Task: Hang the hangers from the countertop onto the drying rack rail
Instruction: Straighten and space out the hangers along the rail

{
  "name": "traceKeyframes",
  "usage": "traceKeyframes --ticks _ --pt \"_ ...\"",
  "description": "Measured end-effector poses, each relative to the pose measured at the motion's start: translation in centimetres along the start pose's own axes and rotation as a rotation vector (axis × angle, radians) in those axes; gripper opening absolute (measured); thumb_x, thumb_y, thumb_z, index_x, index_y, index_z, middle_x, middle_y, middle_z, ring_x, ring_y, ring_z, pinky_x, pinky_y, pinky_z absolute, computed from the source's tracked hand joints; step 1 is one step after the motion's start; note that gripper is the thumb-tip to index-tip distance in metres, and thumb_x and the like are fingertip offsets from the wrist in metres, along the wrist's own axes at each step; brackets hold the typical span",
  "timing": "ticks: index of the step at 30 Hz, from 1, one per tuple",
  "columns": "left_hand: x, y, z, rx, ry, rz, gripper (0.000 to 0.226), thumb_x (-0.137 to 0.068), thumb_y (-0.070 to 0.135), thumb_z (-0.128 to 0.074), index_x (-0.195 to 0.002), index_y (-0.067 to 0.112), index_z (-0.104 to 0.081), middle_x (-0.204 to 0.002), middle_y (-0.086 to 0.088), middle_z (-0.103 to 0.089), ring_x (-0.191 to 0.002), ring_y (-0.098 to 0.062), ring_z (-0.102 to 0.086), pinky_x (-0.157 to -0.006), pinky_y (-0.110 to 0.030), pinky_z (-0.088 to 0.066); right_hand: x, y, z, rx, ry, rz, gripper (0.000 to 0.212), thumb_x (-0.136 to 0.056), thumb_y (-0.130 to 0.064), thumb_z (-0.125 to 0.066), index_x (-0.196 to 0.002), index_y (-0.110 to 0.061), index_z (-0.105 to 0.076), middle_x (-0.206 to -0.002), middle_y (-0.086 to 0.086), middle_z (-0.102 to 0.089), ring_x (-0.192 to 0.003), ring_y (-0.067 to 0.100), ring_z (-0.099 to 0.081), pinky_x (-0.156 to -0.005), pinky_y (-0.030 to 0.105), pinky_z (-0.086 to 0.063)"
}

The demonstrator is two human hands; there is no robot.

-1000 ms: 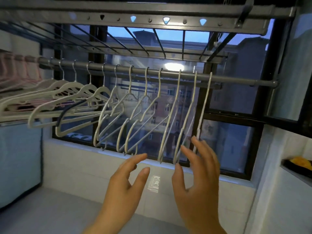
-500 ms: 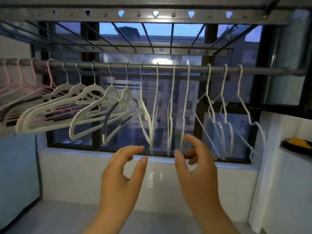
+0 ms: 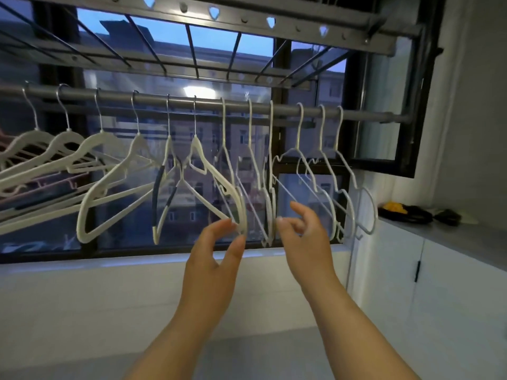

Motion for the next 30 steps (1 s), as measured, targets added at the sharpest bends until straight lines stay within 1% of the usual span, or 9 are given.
traceKeyframes --ticks 3,7,9,11,14,17,23,26,30 --pt "-0.5 -0.2 -0.5 -0.021 0.006 0.003 0.022 -0.088 0.019 -0.053 -0.097 0.037 -0.046 -0.095 0.031 -0.046 -0.103 -0.004 -0.047 -0.086 -0.020 -0.035 -0.6 0.3 -0.1 -0.051 -0.061 -0.050 0.038 -0.096 -0.017 -0.046 -0.133 -0.019 -0.043 -0.082 -0.010 -0.056 -0.071 -0.007 -0.047 -0.059 0.002 -0.039" --pt "-1.2 0.3 -1.2 -0.031 0.013 -0.018 0.026 -0.089 0.018 -0.052 -0.091 0.042 -0.044 -0.093 0.032 -0.045 -0.089 0.011 -0.047 -0.072 -0.005 -0.036 -1.1 0.1 -0.9 -0.097 -0.161 -0.064 0.035 -0.096 -0.022 -0.046 -0.130 -0.018 -0.048 -0.100 -0.011 -0.052 -0.088 -0.001 -0.050 -0.065 0.005 -0.037" --pt "-1.5 0.3 -1.5 -0.026 0.023 -0.011 0.022 -0.089 0.017 -0.052 -0.098 0.036 -0.044 -0.092 0.031 -0.045 -0.087 0.014 -0.045 -0.070 -0.004 -0.036 -1.2 0.0 -1.2 -0.129 -0.199 -0.068 0.033 -0.095 -0.023 -0.046 -0.128 -0.019 -0.050 -0.095 -0.013 -0.058 -0.091 -0.001 -0.056 -0.062 0.004 -0.040" --pt "-1.7 0.2 -1.4 -0.016 0.046 -0.004 0.024 -0.088 0.017 -0.053 -0.106 0.030 -0.044 -0.093 0.028 -0.047 -0.087 0.012 -0.047 -0.076 -0.009 -0.039 -1.3 -0.2 -1.4 -0.172 -0.229 -0.069 0.029 -0.095 -0.020 -0.049 -0.123 -0.022 -0.051 -0.078 -0.020 -0.059 -0.071 -0.013 -0.059 -0.055 -0.002 -0.043" --pt "-1.9 0.1 -1.2 0.006 0.074 0.013 0.028 -0.086 0.016 -0.057 -0.107 0.027 -0.043 -0.092 0.020 -0.052 -0.087 0.007 -0.050 -0.079 -0.021 -0.043 -1.5 -0.4 -1.6 -0.217 -0.259 -0.048 0.024 -0.092 -0.012 -0.052 -0.115 -0.018 -0.054 -0.075 -0.013 -0.060 -0.052 -0.017 -0.058 -0.051 -0.004 -0.042" --pt "-2.0 0.4 -1.5 -0.018 0.060 -0.001 0.032 -0.084 0.015 -0.060 -0.107 0.028 -0.042 -0.089 0.021 -0.054 -0.086 0.009 -0.049 -0.075 -0.013 -0.040 -1.8 -0.6 -1.1 -0.188 -0.233 0.007 0.014 -0.092 -0.011 -0.051 -0.096 -0.022 -0.058 -0.072 -0.012 -0.061 -0.052 -0.016 -0.057 -0.053 -0.003 -0.043" --pt "-2.4 0.8 -1.2 -0.027 0.079 -0.007 0.035 -0.083 0.011 -0.061 -0.105 0.028 -0.041 -0.083 0.016 -0.056 -0.080 0.001 -0.054 -0.076 -0.021 -0.041 -1.7 -0.6 1.8 -0.029 -0.104 0.103 0.024 -0.094 -0.011 -0.047 -0.082 -0.031 -0.053 -0.065 -0.010 -0.058 -0.057 -0.013 -0.057 -0.057 -0.003 -0.042" --pt "-2.2 0.7 -0.5 -0.017 0.095 0.002 0.034 -0.083 0.009 -0.060 -0.106 0.027 -0.042 -0.079 0.014 -0.057 -0.075 -0.001 -0.056 -0.082 -0.023 -0.040 -1.7 -0.9 3.4 0.055 -0.017 0.159 0.016 -0.095 -0.012 -0.046 -0.091 -0.026 -0.051 -0.069 -0.010 -0.057 -0.065 -0.002 -0.055 -0.057 0.001 -0.044" --pt "-2.1 0.4 0.1 -0.009 0.102 0.008 0.033 -0.084 0.007 -0.058 -0.108 0.025 -0.043 -0.079 0.012 -0.057 -0.074 0.000 -0.056 -0.072 -0.016 -0.043 -1.7 -1.4 4.4 0.131 0.052 0.213 0.012 -0.094 -0.011 -0.047 -0.097 -0.022 -0.052 -0.069 -0.011 -0.054 -0.068 0.003 -0.054 -0.062 0.011 -0.043"
Point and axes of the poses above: each hand's wrist, its own x-axis away from the middle knuckle, its own z-axis out of the back of the hand, y = z × x, the point moved 9 cm from there along -x, towards the middle knuckle
